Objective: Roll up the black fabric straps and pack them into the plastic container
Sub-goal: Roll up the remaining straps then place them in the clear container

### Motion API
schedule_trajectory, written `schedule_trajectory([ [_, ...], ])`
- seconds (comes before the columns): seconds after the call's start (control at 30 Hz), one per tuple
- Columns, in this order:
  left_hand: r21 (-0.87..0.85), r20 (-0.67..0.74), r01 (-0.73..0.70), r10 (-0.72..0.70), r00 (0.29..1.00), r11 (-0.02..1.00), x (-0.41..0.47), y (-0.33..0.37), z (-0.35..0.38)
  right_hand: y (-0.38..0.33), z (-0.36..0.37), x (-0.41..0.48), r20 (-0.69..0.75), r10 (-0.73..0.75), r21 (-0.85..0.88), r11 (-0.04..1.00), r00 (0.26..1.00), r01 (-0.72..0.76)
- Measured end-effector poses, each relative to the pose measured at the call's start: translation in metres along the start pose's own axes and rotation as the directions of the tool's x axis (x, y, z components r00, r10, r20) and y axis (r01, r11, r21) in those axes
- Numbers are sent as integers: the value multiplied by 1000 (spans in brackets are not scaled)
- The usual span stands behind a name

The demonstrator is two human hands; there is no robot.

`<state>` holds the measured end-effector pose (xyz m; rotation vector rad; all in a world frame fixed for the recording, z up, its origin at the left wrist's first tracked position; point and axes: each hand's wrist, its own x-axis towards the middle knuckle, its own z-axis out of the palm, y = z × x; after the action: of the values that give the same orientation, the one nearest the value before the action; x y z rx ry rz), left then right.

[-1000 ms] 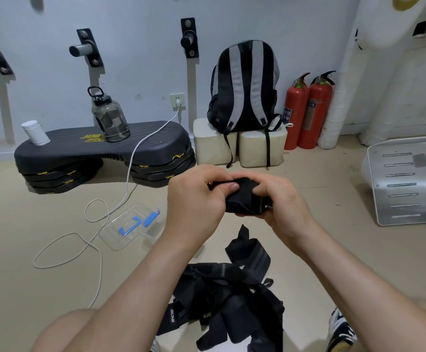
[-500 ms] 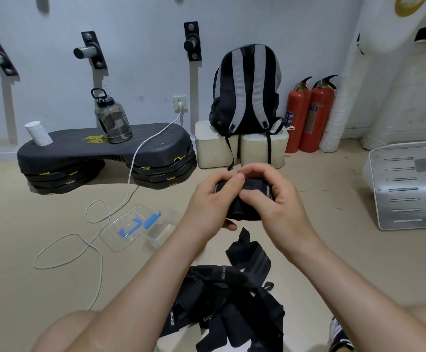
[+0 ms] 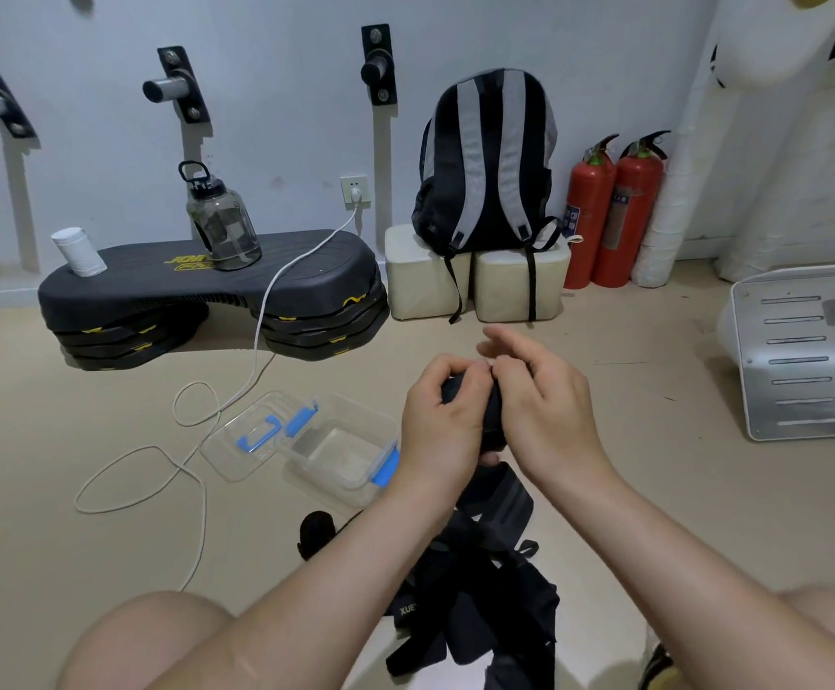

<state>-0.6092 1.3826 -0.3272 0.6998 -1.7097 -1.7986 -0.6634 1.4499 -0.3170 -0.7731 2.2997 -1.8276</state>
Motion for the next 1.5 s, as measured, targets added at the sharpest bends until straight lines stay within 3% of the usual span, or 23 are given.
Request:
schedule_trajectory([
  [0.1,183,-45,-89,98,994,979,4,-5,-5,8,4,-4,-55,-48,-93,995,997,42],
  [0.2,330,-40,-202,227,973,922,4,-4,-9,14,10,-8,-68,-78,-32,997,995,76],
  [0.3,517,60,-435,476,877,737,4,1,-18,10,12,-8,-18,30,139,990,999,-27],
  [0.37,636,181,-561,604,776,530,5,6,-23,3,7,-4,136,303,396,856,943,-332],
  [0.43,689,256,-617,667,699,382,1,9,-25,-6,1,-3,372,461,553,587,806,-591],
  [0.47,693,261,-625,682,683,360,-2,11,-25,-8,0,-3,446,469,579,498,762,-645],
  [0.53,666,252,-645,701,667,374,-5,12,-27,-9,2,-4,499,453,595,441,739,-672],
  [0.73,722,288,-661,779,556,205,-7,3,-47,-15,27,-12,496,555,481,464,667,-744],
  [0.9,780,244,-605,812,531,162,-14,4,-88,-23,76,-26,476,526,533,465,705,-706],
  [0.97,801,230,-569,782,579,185,-16,5,-111,-29,98,-33,507,517,519,456,690,-723],
  [1.03,830,146,-463,681,717,310,-16,6,-135,-33,118,-40,536,536,383,534,652,-754],
  [1.1,860,-1,-234,461,887,453,-12,0,-161,-29,135,-48,602,543,191,614,586,-766],
  [1.17,903,-82,-44,271,959,428,-8,-16,-186,-18,149,-59,701,532,58,622,476,-781],
  [1.23,969,-34,-4,149,988,245,-6,-41,-203,-1,161,-68,728,558,-53,625,399,-779],
  [1.3,994,-4,4,-1,1000,108,-3,-66,-217,21,170,-75,716,583,-127,650,384,-749],
  [1.5,953,-123,216,-381,916,212,16,-164,-257,94,173,-67,641,650,-254,681,408,-687],
])
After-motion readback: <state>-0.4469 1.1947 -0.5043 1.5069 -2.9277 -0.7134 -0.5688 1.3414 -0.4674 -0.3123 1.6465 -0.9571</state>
